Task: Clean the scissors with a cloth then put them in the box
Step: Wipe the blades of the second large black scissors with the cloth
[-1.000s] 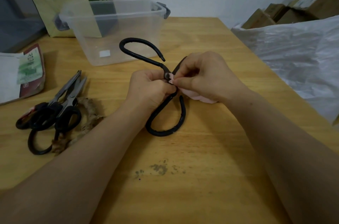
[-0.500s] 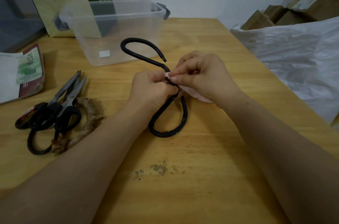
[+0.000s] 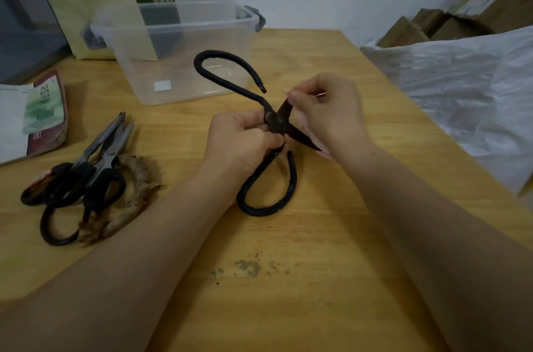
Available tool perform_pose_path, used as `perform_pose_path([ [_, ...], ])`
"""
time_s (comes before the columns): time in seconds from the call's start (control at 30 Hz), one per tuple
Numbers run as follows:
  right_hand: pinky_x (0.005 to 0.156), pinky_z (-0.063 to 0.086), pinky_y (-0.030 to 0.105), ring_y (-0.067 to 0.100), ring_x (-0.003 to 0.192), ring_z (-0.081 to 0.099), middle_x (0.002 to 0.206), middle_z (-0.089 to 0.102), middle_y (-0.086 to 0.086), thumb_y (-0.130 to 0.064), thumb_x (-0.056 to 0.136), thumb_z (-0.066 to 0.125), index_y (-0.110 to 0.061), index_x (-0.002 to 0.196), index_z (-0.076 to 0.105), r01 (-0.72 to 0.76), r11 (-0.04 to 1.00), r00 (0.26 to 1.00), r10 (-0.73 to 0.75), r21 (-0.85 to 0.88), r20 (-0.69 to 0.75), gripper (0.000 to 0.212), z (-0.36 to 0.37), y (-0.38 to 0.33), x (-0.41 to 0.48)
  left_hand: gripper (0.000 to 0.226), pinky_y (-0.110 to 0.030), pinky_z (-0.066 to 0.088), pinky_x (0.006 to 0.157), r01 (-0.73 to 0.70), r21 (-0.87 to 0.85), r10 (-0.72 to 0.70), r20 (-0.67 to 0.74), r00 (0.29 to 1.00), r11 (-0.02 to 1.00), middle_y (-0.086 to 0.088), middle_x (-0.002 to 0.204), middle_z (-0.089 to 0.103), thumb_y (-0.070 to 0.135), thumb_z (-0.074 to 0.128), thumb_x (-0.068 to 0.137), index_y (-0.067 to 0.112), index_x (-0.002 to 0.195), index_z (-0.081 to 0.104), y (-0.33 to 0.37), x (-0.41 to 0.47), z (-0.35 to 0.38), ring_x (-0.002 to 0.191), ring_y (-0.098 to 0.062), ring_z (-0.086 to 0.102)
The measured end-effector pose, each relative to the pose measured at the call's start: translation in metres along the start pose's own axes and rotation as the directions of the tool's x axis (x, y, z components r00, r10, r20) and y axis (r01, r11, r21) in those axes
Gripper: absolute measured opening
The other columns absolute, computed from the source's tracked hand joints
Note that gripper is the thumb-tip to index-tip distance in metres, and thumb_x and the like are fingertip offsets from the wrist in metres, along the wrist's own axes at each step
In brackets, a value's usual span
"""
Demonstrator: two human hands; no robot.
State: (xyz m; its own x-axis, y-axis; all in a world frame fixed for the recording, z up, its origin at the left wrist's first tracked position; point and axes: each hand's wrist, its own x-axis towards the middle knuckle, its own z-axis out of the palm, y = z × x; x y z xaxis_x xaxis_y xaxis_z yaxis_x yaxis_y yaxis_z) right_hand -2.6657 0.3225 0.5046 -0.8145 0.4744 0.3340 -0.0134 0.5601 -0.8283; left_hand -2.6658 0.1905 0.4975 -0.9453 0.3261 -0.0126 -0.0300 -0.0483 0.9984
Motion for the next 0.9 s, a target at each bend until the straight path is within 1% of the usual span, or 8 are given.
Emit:
perform_pose_path([
  [0.13, 0.083, 0.047, 0.011, -0.014, 0.09, 0.057, 0.097, 0.064, -0.016, -0.02, 0.092, 0.061, -0.023, 0.108, 0.068, -0.017, 0.998, 1.0, 0.016, -0.06, -0.014, 0.018, -0.036, 0.007, 0.007, 0.028, -0.032, 0.059, 0.075, 0.048, 0.009, -0.047, -0.095, 0.994, 0.999, -0.015, 0.082, 0.073, -0.017, 0.061, 0.077, 0.01, 0.07, 0.069, 0.003, 0.004, -0.006, 0.079, -0.026, 0.072],
  [0.23, 0.104, 0.041, 0.037, 0.019, 0.126, 0.046, 0.128, 0.058, -0.007, -0.032, 0.091, 0.059, -0.032, 0.113, 0.065, -0.017, 0.963, 1.0, 0.021, -0.268, 0.014, 0.022, -0.048, 0.01, 0.013, 0.023, -0.032, 0.059, 0.074, 0.094, -0.029, -0.097, -0.138, 0.986, 0.995, -0.013, 0.078, 0.073, -0.016, 0.061, 0.077, 0.005, 0.071, 0.068, 0.005, 0.006, -0.011, 0.078, -0.025, 0.072],
  [0.37, 0.104, 0.036, 0.049, 0.022, 0.12, 0.048, 0.117, 0.06, 0.0, -0.06, 0.072, 0.069, -0.028, 0.097, 0.066, -0.095, 0.89, 0.988, 0.14, -0.447, 0.07, 0.04, -0.06, -0.008, 0.007, 0.022, -0.03, 0.06, 0.07, 0.108, -0.038, -0.113, -0.155, 0.981, 0.993, -0.012, 0.075, 0.072, -0.016, 0.061, 0.077, 0.004, 0.073, 0.067, 0.006, 0.005, -0.011, 0.075, -0.023, 0.072],
  [0.5, 0.103, 0.037, 0.046, 0.016, 0.101, 0.052, 0.092, 0.063, -0.001, -0.043, 0.067, 0.08, -0.023, 0.075, 0.067, -0.091, 0.846, 0.949, 0.234, -0.526, 0.212, 0.024, -0.06, -0.013, 0.001, 0.023, -0.031, 0.06, 0.07, 0.102, -0.051, -0.109, -0.161, 0.981, 0.994, -0.014, 0.077, 0.071, -0.017, 0.06, 0.077, 0.004, 0.072, 0.066, 0.007, 0.005, -0.012, 0.076, -0.025, 0.072],
  [0.57, 0.097, 0.045, 0.048, 0.022, 0.095, 0.06, 0.088, 0.068, 0.005, -0.03, 0.074, 0.076, -0.014, 0.077, 0.07, -0.144, 0.917, 0.974, 0.198, -0.371, 0.11, 0.018, -0.058, -0.01, 0.005, 0.022, -0.031, 0.06, 0.071, 0.106, -0.054, -0.113, -0.153, 0.982, 0.993, -0.014, 0.079, 0.071, -0.016, 0.06, 0.077, 0.004, 0.073, 0.067, 0.007, 0.004, -0.011, 0.076, -0.025, 0.072],
  [0.67, 0.09, 0.053, 0.042, 0.017, 0.091, 0.065, 0.098, 0.069, 0.01, -0.015, 0.077, 0.067, 0.004, 0.086, 0.066, -0.202, 0.974, 0.972, 0.212, 0.104, -0.097, 0.021, -0.061, -0.008, 0.008, 0.021, -0.031, 0.06, 0.071, 0.111, -0.085, -0.123, -0.149, 0.981, 0.99, -0.015, 0.08, 0.071, -0.017, 0.059, 0.078, 0.002, 0.073, 0.066, 0.008, 0.004, -0.01, 0.077, -0.026, 0.072],
  [0.73, 0.083, 0.057, 0.035, 0.009, 0.085, 0.067, 0.099, 0.07, 0.006, -0.009, 0.078, 0.064, -0.003, 0.073, 0.062, -0.131, 0.949, 0.983, 0.162, 0.285, -0.091, 0.008, -0.059, -0.007, 0.007, 0.021, -0.031, 0.059, 0.073, 0.106, -0.084, -0.118, -0.151, 0.981, 0.991, -0.016, 0.081, 0.071, -0.017, 0.059, 0.077, 0.002, 0.074, 0.066, 0.008, 0.005, -0.01, 0.079, -0.026, 0.072],
  [0.9, 0.06, 0.054, 0.021, 0.005, 0.064, 0.067, 0.061, 0.066, -0.007, -0.022, 0.085, 0.065, -0.018, 0.072, 0.055, -0.001, 0.984, 0.982, 0.035, 0.179, -0.188, 0.018, -0.056, -0.002, 0.008, 0.023, -0.032, 0.059, 0.073, 0.092, -0.077, -0.103, -0.142, 0.984, 0.993, -0.017, 0.083, 0.071, -0.018, 0.058, 0.077, 0.003, 0.073, 0.066, 0.007, 0.004, -0.01, 0.08, -0.027, 0.072],
])
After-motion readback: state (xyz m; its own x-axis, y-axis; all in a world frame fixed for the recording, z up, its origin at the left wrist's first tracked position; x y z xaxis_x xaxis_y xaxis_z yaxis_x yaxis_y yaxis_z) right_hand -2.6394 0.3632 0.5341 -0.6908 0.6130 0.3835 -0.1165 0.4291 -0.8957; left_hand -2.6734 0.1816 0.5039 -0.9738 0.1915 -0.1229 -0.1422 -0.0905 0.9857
